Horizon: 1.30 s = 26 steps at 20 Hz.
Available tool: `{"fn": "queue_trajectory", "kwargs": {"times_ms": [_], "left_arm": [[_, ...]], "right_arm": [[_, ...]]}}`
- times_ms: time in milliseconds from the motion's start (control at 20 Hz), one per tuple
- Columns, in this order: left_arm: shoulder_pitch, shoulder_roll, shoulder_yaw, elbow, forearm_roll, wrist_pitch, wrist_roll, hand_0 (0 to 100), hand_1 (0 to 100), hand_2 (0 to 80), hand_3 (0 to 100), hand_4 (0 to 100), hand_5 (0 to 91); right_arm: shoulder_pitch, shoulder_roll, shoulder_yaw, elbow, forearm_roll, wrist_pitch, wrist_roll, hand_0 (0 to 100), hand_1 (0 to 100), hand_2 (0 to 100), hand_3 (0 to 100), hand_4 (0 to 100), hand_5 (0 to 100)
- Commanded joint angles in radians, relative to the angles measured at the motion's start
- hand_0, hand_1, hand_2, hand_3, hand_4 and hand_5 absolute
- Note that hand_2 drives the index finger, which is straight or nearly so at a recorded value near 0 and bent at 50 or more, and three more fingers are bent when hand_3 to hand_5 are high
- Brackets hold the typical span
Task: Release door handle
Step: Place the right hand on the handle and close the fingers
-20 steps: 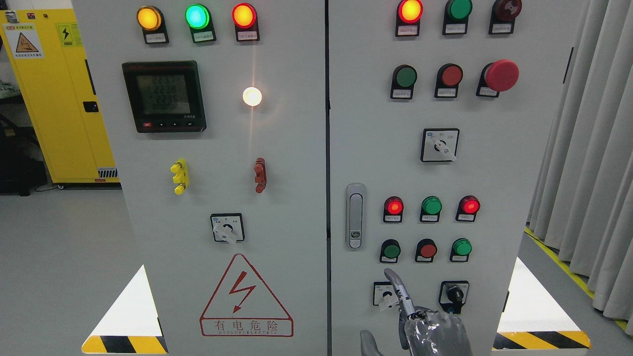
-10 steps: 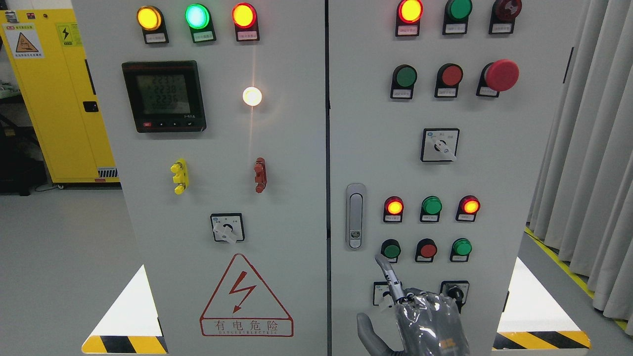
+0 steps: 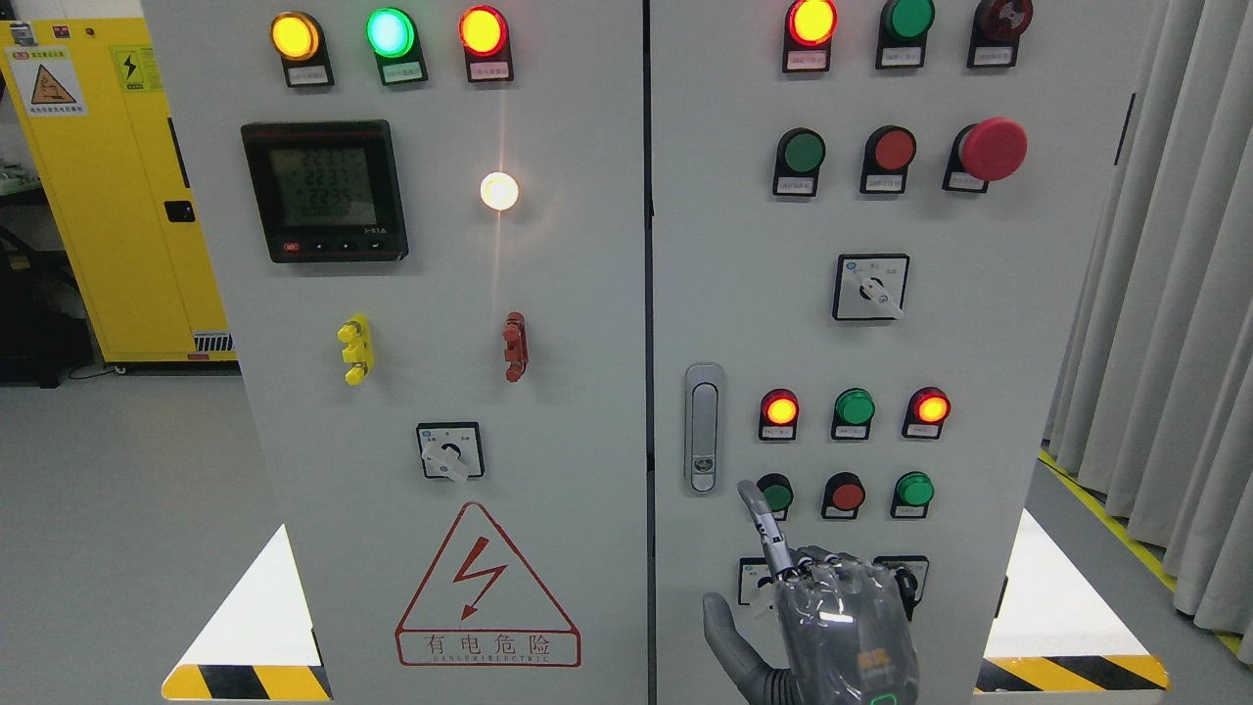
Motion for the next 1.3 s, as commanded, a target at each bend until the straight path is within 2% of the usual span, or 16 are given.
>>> {"fn": "queue_trajectory", "kwargs": {"times_ms": [0,851,1102,1252], "left_arm": [[0.0,0.0,0.0,-0.012,0.0,0.0,0.0,12,56,0.0,0,0,0.0],[0.0,0.0,0.0,-0.012,0.0,0.0,0.0,12,56,0.0,0,0,0.0],[0.0,0.0,0.0,-0.012,0.0,0.0,0.0,12,56,0.0,0,0,0.0],[0.0,0.0,0.0,-0.012,0.0,0.0,0.0,12,56,0.0,0,0,0.0]], "right_arm": [[-0.019,0.021,0.017,0.078,0.005,-0.002,-0.009,55,36,0,100,100,100],[-0.088,0.021,0.054,0.129,0.034,0.0,0.023,54,36,0,100,100,100],[-0.102,0.022,0.045,0.14,0.029,0.037,0.023,54,35,0,100,100,100],[-0.104,0.024,0.051,0.14,0.029,0.037,0.025,54,35,0,100,100,100]]}}
